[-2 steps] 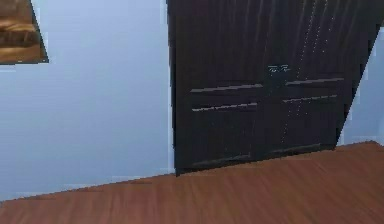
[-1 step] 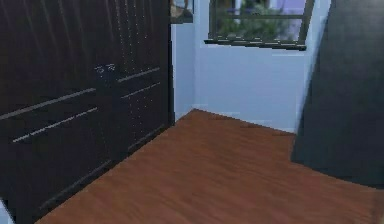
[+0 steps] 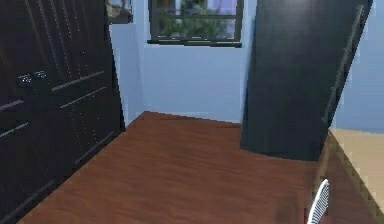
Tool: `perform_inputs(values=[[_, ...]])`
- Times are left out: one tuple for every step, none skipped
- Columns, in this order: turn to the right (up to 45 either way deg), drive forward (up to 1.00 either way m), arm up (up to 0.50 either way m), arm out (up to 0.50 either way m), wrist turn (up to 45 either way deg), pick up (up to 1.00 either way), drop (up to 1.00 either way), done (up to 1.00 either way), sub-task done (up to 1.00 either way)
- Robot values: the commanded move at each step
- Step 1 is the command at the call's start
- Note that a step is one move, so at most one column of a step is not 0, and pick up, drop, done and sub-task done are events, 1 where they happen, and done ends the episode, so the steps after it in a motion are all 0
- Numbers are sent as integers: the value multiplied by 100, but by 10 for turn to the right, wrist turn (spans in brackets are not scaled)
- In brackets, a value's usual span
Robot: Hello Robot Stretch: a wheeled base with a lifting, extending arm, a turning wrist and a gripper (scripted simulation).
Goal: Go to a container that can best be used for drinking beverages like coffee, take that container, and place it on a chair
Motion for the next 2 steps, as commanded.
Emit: perform_inputs(values=[[0,20,0,0,0,0,0,0,0],[0,0,0,46,0,0,0,0,0]])
